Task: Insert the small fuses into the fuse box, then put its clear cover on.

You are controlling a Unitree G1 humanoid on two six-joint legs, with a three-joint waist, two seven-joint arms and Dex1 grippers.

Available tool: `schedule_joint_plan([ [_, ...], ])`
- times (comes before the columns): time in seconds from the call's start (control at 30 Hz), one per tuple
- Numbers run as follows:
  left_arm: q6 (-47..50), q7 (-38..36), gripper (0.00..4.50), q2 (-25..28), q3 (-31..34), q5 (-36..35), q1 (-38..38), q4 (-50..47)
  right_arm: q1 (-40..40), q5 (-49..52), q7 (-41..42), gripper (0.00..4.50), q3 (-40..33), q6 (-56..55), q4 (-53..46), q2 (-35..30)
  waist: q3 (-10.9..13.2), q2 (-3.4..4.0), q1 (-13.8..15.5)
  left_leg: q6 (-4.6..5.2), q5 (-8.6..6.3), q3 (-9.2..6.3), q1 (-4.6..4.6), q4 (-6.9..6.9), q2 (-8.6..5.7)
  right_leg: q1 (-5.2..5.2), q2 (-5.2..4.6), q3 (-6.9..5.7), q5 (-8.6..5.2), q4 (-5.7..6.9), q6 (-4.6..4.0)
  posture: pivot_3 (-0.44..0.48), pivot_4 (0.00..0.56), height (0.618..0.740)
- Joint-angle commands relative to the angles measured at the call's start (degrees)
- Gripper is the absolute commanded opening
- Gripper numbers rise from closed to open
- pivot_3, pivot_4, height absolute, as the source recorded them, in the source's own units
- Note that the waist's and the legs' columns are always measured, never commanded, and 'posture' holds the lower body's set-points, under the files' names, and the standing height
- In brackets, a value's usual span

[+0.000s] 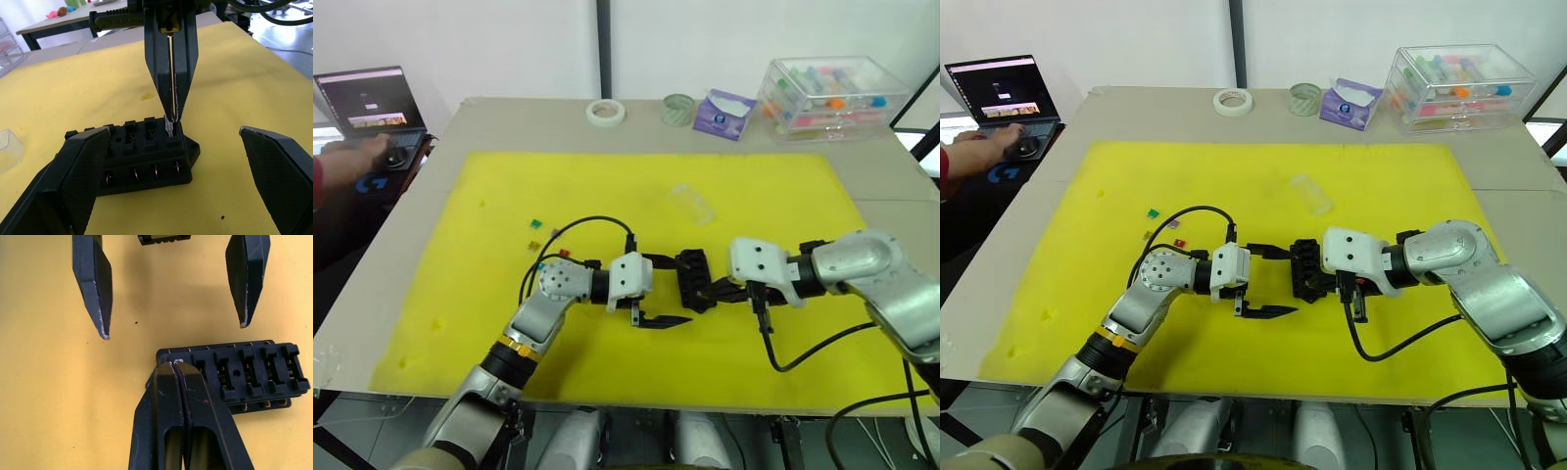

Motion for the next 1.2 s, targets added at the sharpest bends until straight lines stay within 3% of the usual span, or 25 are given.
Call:
schedule_joint_plan([
  [0.03, -0.82, -0.01, 4.5, -0.18, 0.01, 0.08, -0.99, -0.76, -0.19, -0.58, -0.2, 0.02, -0.33, -0.8, -0.18, 0.46, 0.0, 0.0, -0.01, 0.0, 0.0, 0.0, 0.0, 0.0, 0.0, 0.0, 0.0, 0.0, 0.0, 0.0, 0.0, 0.0, 0.15, 0.74],
  [0.53, -1.03, 0.02, 4.5, 0.09, 0.21, 0.1, -1.23, -0.54, -1.04, 3.17, 1.32, 0.02, -2.88, 1.67, -1.1, -0.3, 0.0, 0.0, 0.0, 0.0, 0.0, 0.0, 0.0, 0.0, 0.0, 0.0, 0.0, 0.0, 0.0, 0.0, 0.0, 0.0, 0.15, 0.74],
  [1.2, -1.24, 0.15, 4.5, 0.12, 0.21, 0.34, -1.35, 0.0, -1.6, 0.62, 0.62, 0.02, 0.04, 0.13, 0.91, 0.64, 0.0, 0.0, -0.02, 0.0, 0.0, 0.0, 0.0, 0.0, 0.0, 0.0, 0.0, 0.0, 0.0, 0.0, 0.0, 0.0, 0.15, 0.74],
])
